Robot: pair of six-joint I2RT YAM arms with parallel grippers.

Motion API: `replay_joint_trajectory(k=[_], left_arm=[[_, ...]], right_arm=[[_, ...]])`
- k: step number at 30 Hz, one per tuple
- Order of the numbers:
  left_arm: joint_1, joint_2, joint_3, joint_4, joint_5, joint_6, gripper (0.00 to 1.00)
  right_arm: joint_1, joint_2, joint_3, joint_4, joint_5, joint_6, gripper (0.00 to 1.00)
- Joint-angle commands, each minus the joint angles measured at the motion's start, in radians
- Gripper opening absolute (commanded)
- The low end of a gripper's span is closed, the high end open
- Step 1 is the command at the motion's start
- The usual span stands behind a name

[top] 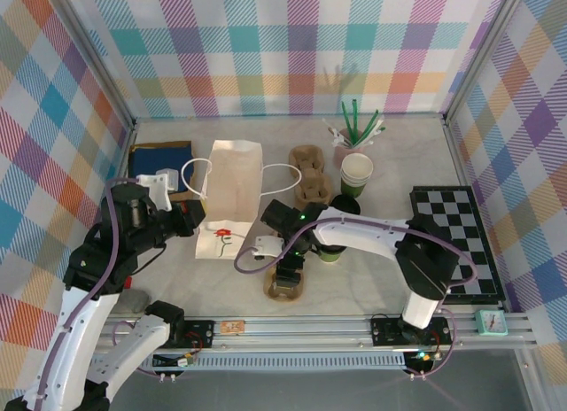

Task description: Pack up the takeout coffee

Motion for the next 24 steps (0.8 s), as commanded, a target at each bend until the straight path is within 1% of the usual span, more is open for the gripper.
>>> replay_joint_trajectory(k=[1,6,10,14,24], left_arm=[[0.017,-0.008,-0.01,0.055,0.039,-0.017,0.0],[0.023,-0.016,-0.013,0.052,0.042,-0.02,0.0],[0.027,-0.017,-0.019,0.055,0.046,-0.024,0.0],[0.03,-0.02,-0.034,0.067,0.057,-0.03,0.0],[0.038,-0.027,-0.074,0.094,0.083,-0.053,0.0]], right_arm=[[-0.003,0.047,0.049,-0.018,0.001,-0.029,0.86],[-0.003,0.085,0.056,-0.001,0.025,-0.033,0.83],[-0.002,0.114,0.075,-0.009,0.036,-0.033,0.76],[-0.001,0.127,0.076,-0.004,0.039,-0.026,0.73],[0.013,0.139,0.075,-0.026,0.039,-0.015,0.55]])
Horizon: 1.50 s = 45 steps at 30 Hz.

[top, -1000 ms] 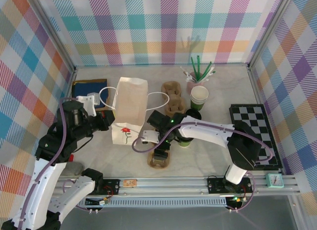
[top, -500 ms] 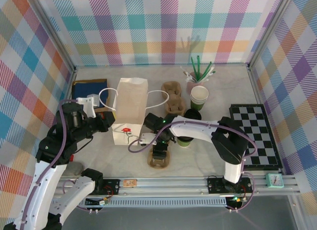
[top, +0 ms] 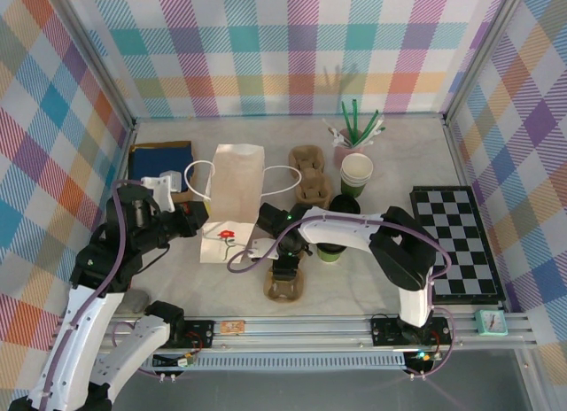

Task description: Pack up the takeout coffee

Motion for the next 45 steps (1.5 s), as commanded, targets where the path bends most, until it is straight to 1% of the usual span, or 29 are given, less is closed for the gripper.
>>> replay_joint_trajectory(k=[1,4,8,12,16,19,24,30,35,39,41,42,43,44,45], left_arm=[[0.018,-0.017,-0.009,0.045,0.034,-0.025,0.0],[0.019,-0.019,-0.017,0.048,0.036,-0.031,0.0],[0.019,-0.023,-0.023,0.046,0.041,-0.032,0.0],[0.021,-0.022,-0.031,0.057,0.051,-0.042,0.0],[0.021,-0.026,-0.036,0.067,0.059,-0.051,0.0],[0.022,-0.035,-0.044,0.084,0.075,-0.061,0.0],[0.022,-0.052,-0.068,0.145,0.114,-0.108,0.0],[0.022,-0.044,-0.096,0.198,0.139,-0.163,0.0],[0.023,-0.044,-0.134,0.243,0.143,-0.213,0.0],[0.022,-0.043,-0.145,0.246,0.148,-0.228,0.0],[0.022,-0.045,-0.156,0.246,0.161,-0.234,0.01],[0.022,-0.044,-0.157,0.24,0.162,-0.232,0.04],[0.022,-0.044,-0.155,0.229,0.162,-0.228,0.15],[0.023,-0.045,-0.154,0.218,0.162,-0.219,0.24],[0.022,-0.046,-0.151,0.204,0.156,-0.213,0.31]], right_arm=[[0.015,0.012,0.023,-0.027,-0.009,0.003,0.52],[0.023,0.02,0.029,-0.041,0.007,0.006,0.44],[0.031,0.006,0.028,-0.051,0.016,0.021,0.42],[0.051,-0.019,0.034,-0.061,0.04,0.028,0.35],[0.078,-0.044,0.072,-0.121,0.061,0.045,0.35],[0.103,-0.092,0.093,-0.183,0.067,0.072,0.36],[0.144,-0.226,0.116,-0.304,0.048,0.129,0.36],[0.16,-0.399,0.153,-0.439,0.028,0.199,0.37],[0.16,-0.51,0.15,-0.503,0.114,0.23,0.38],[0.159,-0.562,0.155,-0.532,0.176,0.234,0.39],[0.157,-0.572,0.187,-0.55,0.191,0.234,0.39],[0.155,-0.569,0.208,-0.562,0.192,0.232,0.39],[0.155,-0.561,0.237,-0.574,0.198,0.229,0.4],[0.154,-0.552,0.267,-0.588,0.206,0.224,0.4],[0.156,-0.541,0.293,-0.602,0.211,0.217,0.4]])
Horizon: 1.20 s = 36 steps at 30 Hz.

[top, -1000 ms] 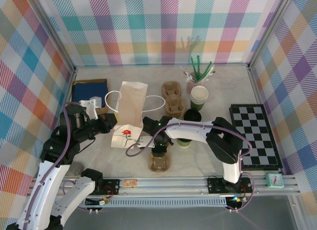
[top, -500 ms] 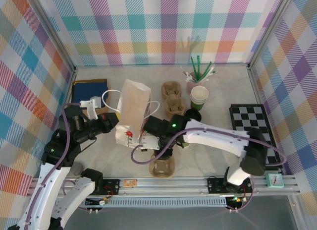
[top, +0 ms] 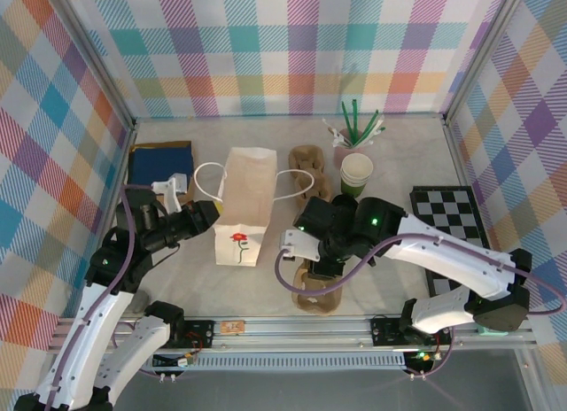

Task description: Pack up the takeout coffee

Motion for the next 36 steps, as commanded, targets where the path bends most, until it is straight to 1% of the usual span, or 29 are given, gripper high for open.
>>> replay_joint_trajectory(k=[1,2,3,5,6,7,11,15,19,22,24,26,29,36], left_arm=[[0.014,-0.01,0.005,-0.013,0.016,0.012,0.41],[0.014,-0.011,0.011,-0.03,0.009,0.023,0.52],[0.014,-0.013,0.017,-0.047,0.0,0.032,0.58],[0.014,-0.017,0.041,-0.095,-0.023,0.063,0.65],[0.014,-0.02,0.055,-0.121,-0.037,0.081,0.72],[0.014,-0.019,0.077,-0.155,-0.062,0.103,0.76],[0.014,-0.008,0.176,-0.295,-0.179,0.203,0.82],[0.014,-0.001,0.233,-0.374,-0.259,0.262,0.83],[0.014,-0.001,0.26,-0.43,-0.332,0.289,0.83],[0.014,-0.017,0.264,-0.435,-0.378,0.29,0.83],[0.014,-0.028,0.268,-0.427,-0.391,0.283,0.83],[0.014,-0.034,0.268,-0.412,-0.387,0.271,0.83],[0.014,-0.03,0.261,-0.387,-0.371,0.253,0.83],[0.014,-0.024,0.25,-0.336,-0.342,0.224,0.82]], right_arm=[[-0.001,0.02,0.109,-0.068,0.044,-0.007,0.4],[-0.001,0.033,0.138,-0.078,0.055,-0.022,0.4],[-0.002,0.045,0.163,-0.085,0.059,-0.033,0.4],[-0.008,0.075,0.235,-0.1,0.057,-0.058,0.4],[-0.009,0.09,0.268,-0.107,0.055,-0.069,0.4],[-0.011,0.108,0.309,-0.114,0.055,-0.084,0.4],[-0.013,0.203,0.505,-0.135,0.076,-0.136,0.39],[-0.014,0.295,0.689,-0.14,0.087,-0.171,0.39],[-0.015,0.389,0.854,-0.134,0.095,-0.214,0.38],[-0.018,0.46,0.972,-0.103,0.101,-0.264,0.37],[-0.021,0.504,1.041,-0.068,0.102,-0.3,0.36],[-0.024,0.533,1.063,0.009,0.106,-0.348,0.36],[-0.041,0.573,1.073,0.12,0.106,-0.399,0.39],[-0.096,0.674,1.127,0.212,0.069,-0.438,0.39]])
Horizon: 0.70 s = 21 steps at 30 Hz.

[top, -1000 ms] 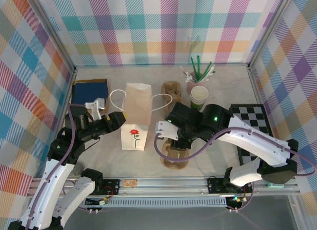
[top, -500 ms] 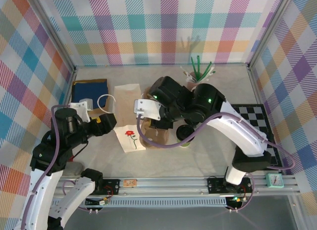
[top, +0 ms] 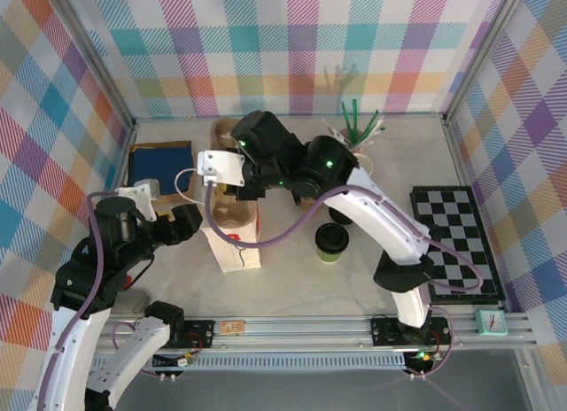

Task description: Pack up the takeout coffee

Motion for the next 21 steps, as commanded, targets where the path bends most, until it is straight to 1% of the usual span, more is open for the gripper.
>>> replay_joint_trajectory(k=[1,6,10,17,21], left_arm=[[0.01,0.003,0.003,0.048,0.029,-0.02,0.82],[0.011,0.008,-0.019,0.051,0.031,-0.021,0.81],[0.01,0.006,-0.029,0.062,0.036,-0.029,0.81],[0.011,0.01,-0.024,0.066,0.024,-0.026,0.8],[0.011,0.019,-0.021,0.066,0.026,-0.019,0.8]], right_arm=[[-0.03,0.036,0.035,0.094,-0.027,-0.041,0.39],[-0.059,0.083,0.035,0.153,-0.035,-0.05,0.39],[-0.076,0.112,0.037,0.167,-0.045,-0.067,0.39],[-0.085,0.154,0.033,0.093,-0.055,-0.073,0.38],[-0.083,0.166,0.032,0.034,-0.086,-0.078,0.38]])
